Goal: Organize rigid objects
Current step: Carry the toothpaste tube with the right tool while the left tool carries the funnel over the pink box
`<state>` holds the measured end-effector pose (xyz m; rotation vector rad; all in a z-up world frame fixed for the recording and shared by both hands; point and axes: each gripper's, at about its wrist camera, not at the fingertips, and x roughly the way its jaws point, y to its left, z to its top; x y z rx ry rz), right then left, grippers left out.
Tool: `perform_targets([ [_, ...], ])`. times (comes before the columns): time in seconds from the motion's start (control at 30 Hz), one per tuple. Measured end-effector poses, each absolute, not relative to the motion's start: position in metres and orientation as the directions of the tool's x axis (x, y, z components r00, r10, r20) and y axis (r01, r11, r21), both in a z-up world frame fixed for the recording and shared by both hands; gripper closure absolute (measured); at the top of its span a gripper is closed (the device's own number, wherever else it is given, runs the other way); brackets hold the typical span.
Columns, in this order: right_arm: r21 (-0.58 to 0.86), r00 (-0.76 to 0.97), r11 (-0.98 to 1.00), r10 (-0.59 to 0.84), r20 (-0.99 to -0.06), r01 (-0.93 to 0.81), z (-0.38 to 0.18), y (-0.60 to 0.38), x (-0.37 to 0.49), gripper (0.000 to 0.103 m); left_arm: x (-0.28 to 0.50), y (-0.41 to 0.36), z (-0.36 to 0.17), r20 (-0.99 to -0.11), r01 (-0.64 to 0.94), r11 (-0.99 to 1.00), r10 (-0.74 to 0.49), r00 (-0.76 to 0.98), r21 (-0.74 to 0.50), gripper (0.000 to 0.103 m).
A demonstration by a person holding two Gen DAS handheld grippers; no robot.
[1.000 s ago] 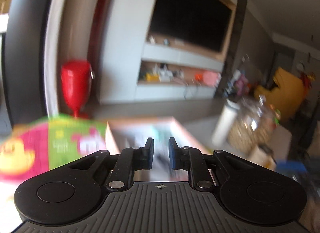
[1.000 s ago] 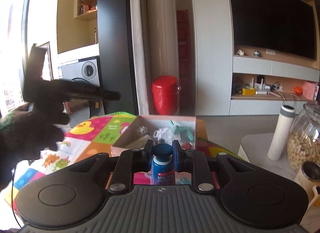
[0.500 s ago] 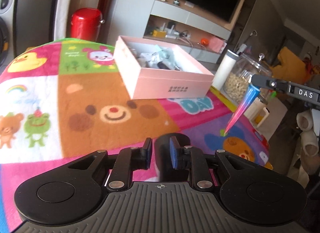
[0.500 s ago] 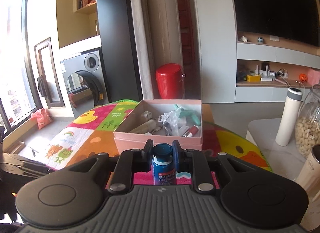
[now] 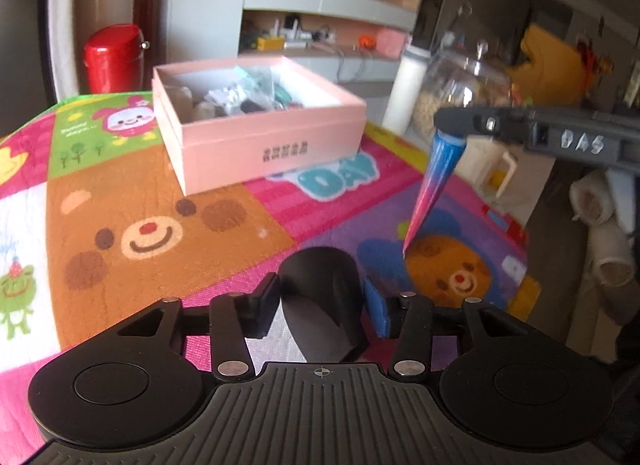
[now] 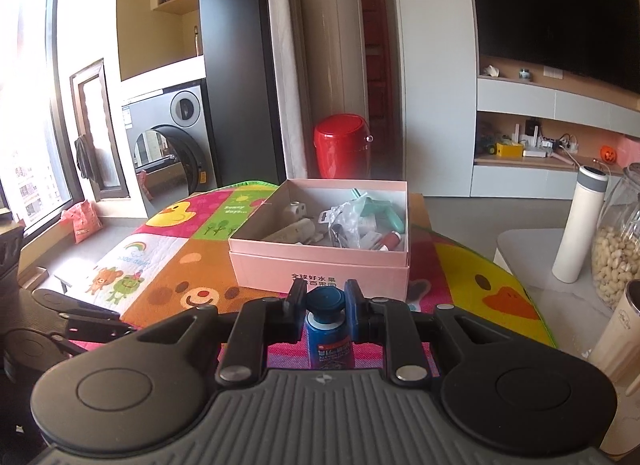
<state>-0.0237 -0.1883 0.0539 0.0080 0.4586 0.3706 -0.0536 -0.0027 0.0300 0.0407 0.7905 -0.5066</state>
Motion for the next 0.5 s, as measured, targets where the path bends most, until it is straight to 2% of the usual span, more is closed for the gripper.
perform_targets([
  [0.13, 0.084, 0.832, 0.933, 0.350, -0.431, -0.349, 0.055, -0.188, -0.025, 0.084, -0.046, -0.016, 0.018, -0.738, 0.453, 0.885, -0.374, 0.561, -0.104, 0.050],
  [0.3, 0.070, 0.834, 0.933, 0.349, -0.428, -0.354, 0.055, -0.188, -0.027, 0.084, -0.050, -0.025, 0.017, -0.729, 0.473, 0.881, -0.342, 0.592, -0.030, 0.051],
  [0.5, 0.073, 0.845, 0.931, 0.356, -0.398, -0.358, 0.063, -0.190, -0.030, 0.084, -0.050, -0.024, 0.020, -0.716, 0.486, 0.873, -0.366, 0.595, -0.043, 0.051],
])
